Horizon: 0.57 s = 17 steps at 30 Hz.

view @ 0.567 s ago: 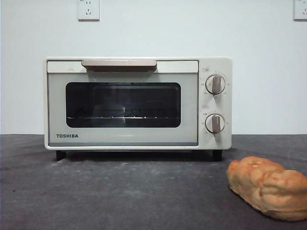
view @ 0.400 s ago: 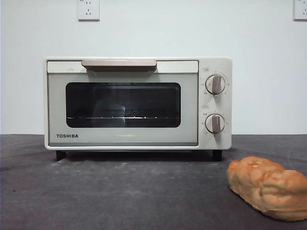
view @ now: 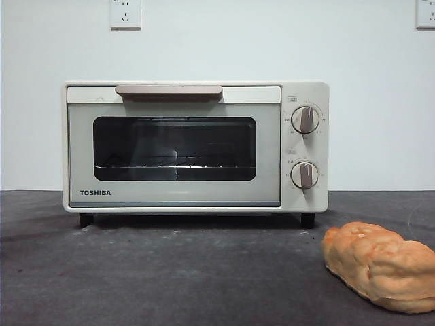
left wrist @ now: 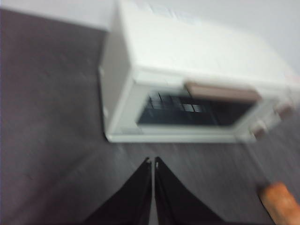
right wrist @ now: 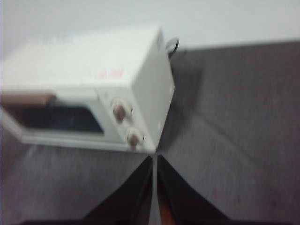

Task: The left arm flap open the oven, the right arm pick bread and place it into oven, the left arm flap close the oven

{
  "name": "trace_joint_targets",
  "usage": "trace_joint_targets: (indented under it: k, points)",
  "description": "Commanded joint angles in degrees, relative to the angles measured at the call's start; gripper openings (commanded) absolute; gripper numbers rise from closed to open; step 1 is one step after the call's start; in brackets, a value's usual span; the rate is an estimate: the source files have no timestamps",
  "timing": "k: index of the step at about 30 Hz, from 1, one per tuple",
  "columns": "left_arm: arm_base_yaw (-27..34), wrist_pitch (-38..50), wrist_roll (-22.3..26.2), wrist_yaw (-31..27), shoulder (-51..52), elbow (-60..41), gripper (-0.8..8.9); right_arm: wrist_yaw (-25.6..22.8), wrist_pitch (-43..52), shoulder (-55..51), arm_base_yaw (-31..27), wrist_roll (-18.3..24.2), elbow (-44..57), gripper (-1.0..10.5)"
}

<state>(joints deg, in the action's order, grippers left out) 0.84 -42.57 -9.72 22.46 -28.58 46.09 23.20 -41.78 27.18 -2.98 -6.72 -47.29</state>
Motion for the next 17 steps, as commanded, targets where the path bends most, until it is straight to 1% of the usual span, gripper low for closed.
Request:
trace_joint_targets:
  k: [1,4,7,10,14,15,16,17]
  points:
    - [-0.24,-3.30,5.75,2.54,-3.74,3.39,0.16,2.05,-4.72,3.37,0.96,4.96,-3.17,0.1]
    - [-0.87,-5.77,8.17,4.48,-6.36,5.42,0.16,4.50,-10.21,6.27,2.91,6.75,-5.11,0.1]
    - [-1.81,-5.95,8.70,5.07,-7.10,5.90,0.15,7.08,-14.97,8.39,5.07,9.07,-5.60,0.1]
    - [-2.58,-6.10,9.07,5.09,-7.08,5.90,0.16,7.23,-17.20,9.62,6.91,10.38,-5.57,0.1]
    - [-2.86,-6.10,9.29,5.07,-7.08,5.90,0.16,7.21,-16.63,9.84,7.78,10.40,-5.57,0.1]
    - [-2.86,-6.10,9.29,5.07,-7.08,5.90,0.16,7.19,-16.50,9.84,7.78,10.38,-5.57,0.3]
    - [-2.86,-6.10,9.27,5.07,-7.08,5.90,0.16,7.19,-16.44,9.84,7.78,10.36,-5.57,0.7]
    - [-2.86,-6.12,9.29,5.09,-7.08,5.90,0.16,7.19,-16.44,9.84,7.78,10.29,-5.57,1.5]
